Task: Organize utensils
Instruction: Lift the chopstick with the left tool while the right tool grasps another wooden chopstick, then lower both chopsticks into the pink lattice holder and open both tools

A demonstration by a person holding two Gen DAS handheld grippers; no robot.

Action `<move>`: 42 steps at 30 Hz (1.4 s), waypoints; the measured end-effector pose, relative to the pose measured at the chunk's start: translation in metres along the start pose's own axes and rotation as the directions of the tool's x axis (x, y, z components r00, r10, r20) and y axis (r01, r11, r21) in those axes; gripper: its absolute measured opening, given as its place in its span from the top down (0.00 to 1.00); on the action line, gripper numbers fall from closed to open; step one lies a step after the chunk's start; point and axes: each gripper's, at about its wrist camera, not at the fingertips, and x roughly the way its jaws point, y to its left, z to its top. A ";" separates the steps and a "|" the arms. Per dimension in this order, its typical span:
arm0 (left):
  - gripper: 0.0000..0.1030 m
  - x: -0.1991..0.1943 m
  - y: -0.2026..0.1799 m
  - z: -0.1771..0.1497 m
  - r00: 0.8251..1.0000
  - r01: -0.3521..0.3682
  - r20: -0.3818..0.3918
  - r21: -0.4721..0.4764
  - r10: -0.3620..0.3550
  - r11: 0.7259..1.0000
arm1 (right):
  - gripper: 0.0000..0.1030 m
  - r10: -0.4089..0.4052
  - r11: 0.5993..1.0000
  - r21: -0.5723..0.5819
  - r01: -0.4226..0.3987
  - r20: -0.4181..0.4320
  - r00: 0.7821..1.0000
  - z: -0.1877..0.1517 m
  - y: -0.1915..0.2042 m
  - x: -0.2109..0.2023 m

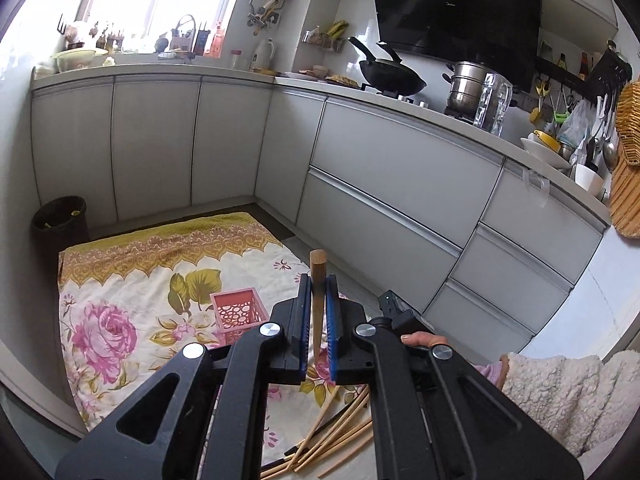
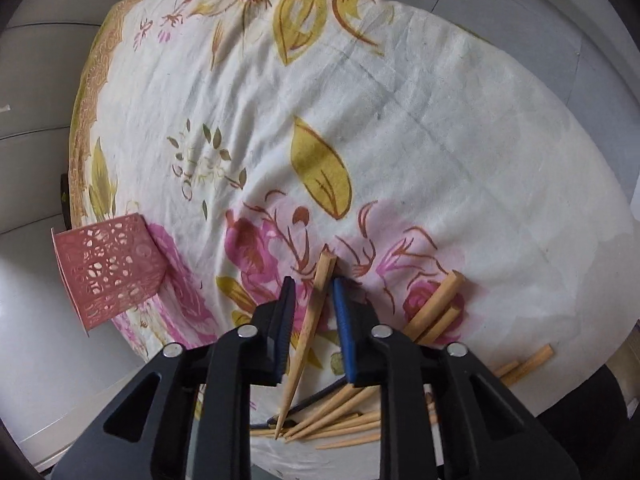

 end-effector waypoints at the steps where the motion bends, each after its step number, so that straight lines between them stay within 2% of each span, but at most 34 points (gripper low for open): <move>1: 0.94 -0.001 0.002 0.000 1.000 -0.003 0.004 -0.005 0.003 1.000 | 0.81 -0.020 1.000 -0.004 0.020 0.005 1.000 0.001 0.004 0.001; 3: 0.94 -0.002 0.003 0.002 1.000 -0.007 0.009 -0.009 0.007 1.000 | 0.82 -0.068 0.998 -0.010 0.068 0.008 0.998 0.004 0.013 0.003; 4: 0.94 -0.002 0.003 0.002 1.000 -0.010 0.012 -0.008 0.010 1.000 | 0.88 -0.109 0.994 -0.029 0.110 0.018 0.994 0.003 0.019 0.004; 6: 0.94 -0.003 0.003 0.002 1.000 -0.015 0.015 -0.010 0.015 1.000 | 0.89 -0.178 0.980 -0.078 0.182 0.052 0.983 0.000 0.031 0.006; 8: 0.94 -0.005 0.003 0.002 0.999 -0.024 0.021 -0.016 0.025 1.000 | 0.90 -0.200 0.972 -0.108 0.209 0.089 0.976 -0.005 0.036 0.007; 12: 0.94 -0.011 0.004 0.004 0.998 -0.039 0.040 -0.035 0.040 0.999 | 0.91 -0.082 0.983 -0.153 0.100 0.123 0.989 -0.020 0.036 0.005; 18: 0.94 -0.015 0.006 0.006 0.996 -0.064 0.061 -0.060 0.067 0.996 | 0.92 0.101 0.971 -0.232 -0.053 0.204 0.974 -0.056 0.038 -0.026; 23: 0.94 -0.020 0.004 0.010 0.993 -0.080 0.081 -0.070 0.086 0.994 | 0.92 0.237 0.939 -0.308 -0.155 0.248 0.939 -0.090 0.032 -0.063; 31: 0.94 -0.015 0.000 0.020 0.985 -0.125 0.106 -0.095 0.135 0.988 | 0.92 0.386 0.874 -0.413 -0.257 0.268 0.882 -0.136 0.012 -0.134; 37: 0.94 -0.001 0.003 0.036 0.971 -0.180 0.133 -0.131 0.197 0.975 | 0.92 0.444 0.834 -0.489 -0.257 0.315 0.839 -0.147 0.018 -0.179; 42: 0.94 0.018 0.010 0.058 0.946 -0.256 0.165 -0.154 0.281 0.954 | 0.92 0.463 0.812 -0.538 -0.225 0.360 0.810 -0.150 0.028 -0.214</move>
